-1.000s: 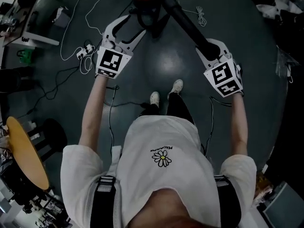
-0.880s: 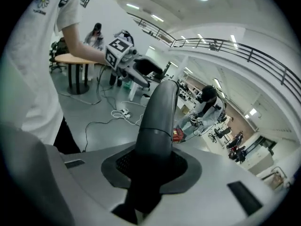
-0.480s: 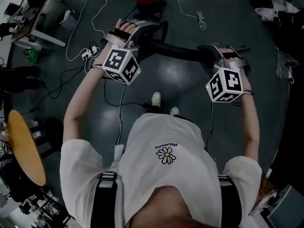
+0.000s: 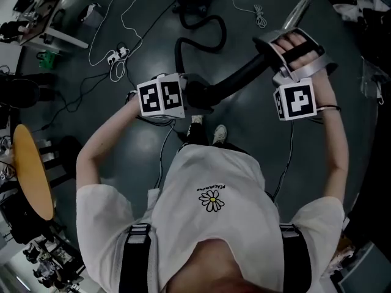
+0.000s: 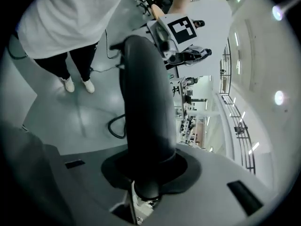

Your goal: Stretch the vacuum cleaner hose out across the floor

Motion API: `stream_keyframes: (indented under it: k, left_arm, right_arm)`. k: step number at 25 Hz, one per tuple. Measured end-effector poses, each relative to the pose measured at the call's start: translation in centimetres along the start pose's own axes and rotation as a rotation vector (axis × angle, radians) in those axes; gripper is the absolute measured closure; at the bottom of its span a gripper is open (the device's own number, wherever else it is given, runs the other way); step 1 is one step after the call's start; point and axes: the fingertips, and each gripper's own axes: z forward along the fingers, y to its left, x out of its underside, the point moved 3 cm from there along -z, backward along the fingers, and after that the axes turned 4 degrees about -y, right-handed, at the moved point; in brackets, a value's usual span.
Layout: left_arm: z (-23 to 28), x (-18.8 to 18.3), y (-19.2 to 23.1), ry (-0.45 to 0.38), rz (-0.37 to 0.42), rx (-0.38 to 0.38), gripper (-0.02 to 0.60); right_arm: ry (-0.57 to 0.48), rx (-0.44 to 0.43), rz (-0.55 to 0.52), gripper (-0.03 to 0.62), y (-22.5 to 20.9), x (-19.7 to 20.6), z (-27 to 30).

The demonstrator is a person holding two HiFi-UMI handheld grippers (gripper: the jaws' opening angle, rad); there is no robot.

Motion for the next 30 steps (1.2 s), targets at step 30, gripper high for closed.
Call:
stream_keyframes:
  k: [30]
  left_arm:
    - [-4.0,-13.5,-28.4,-1.375,-0.525,0.691,0.405]
  right_arm:
    - [-0.360,0.129,0.830,0.402,4.8,-22.5,-7.5]
